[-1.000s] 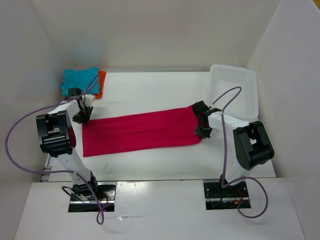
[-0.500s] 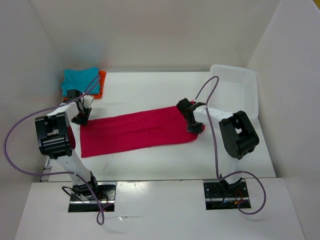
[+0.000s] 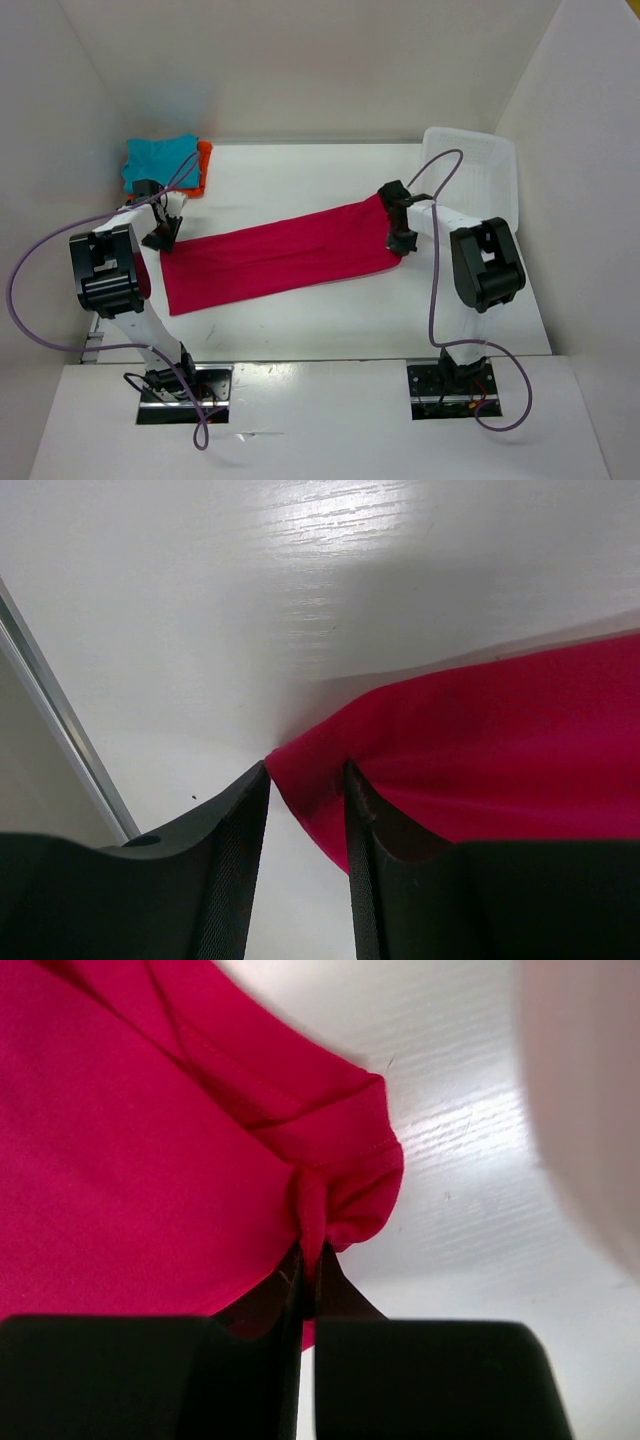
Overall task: Fold and stack the t-shirts
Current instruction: Rotate the tshirt 90 degrees
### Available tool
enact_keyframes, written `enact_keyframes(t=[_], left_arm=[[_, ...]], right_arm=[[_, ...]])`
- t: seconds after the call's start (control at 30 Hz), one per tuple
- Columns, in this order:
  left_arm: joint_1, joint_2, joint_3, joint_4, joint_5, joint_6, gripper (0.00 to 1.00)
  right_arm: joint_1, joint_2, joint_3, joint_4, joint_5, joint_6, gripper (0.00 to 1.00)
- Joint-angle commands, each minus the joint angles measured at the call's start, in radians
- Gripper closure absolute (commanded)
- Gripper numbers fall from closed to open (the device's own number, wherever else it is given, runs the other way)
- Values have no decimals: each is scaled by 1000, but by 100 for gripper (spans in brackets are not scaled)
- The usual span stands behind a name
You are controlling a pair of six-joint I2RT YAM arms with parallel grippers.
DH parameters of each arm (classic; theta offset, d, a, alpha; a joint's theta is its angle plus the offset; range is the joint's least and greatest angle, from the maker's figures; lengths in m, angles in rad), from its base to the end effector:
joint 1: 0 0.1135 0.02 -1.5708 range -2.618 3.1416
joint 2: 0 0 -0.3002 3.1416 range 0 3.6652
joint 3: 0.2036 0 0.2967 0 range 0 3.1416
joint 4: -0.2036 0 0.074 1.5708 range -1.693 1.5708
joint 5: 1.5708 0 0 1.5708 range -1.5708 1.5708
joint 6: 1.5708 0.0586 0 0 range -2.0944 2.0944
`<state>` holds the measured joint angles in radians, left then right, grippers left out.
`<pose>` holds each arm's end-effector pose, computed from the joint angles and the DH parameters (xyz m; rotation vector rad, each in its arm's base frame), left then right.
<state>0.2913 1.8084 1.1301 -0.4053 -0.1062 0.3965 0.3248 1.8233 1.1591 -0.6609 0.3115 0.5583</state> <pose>0.3971 0.1256 0.1528 0.1062 2.6936 0.3607 0.3776 0.1082 0.1464 0.3771 2.7526 -0.2478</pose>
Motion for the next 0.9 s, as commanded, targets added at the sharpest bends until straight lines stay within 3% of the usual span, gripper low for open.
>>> enact_keyframes(t=[0.0, 0.37, 0.63, 0.87], left_arm=[[19, -6, -7, -78, -13, 28, 57], [19, -15, -7, -118, 14, 19, 57], [19, -46, -26, -150, -33, -1, 57], [29, -84, -81, -211, -15, -10, 50]], right_arm=[[-58, 28, -18, 6, 31, -24, 100], [-95, -22, -27, -23, 48, -23, 100], [-43, 74, 195, -82, 103, -43, 100], [19, 204, 396, -121, 123, -70, 100]])
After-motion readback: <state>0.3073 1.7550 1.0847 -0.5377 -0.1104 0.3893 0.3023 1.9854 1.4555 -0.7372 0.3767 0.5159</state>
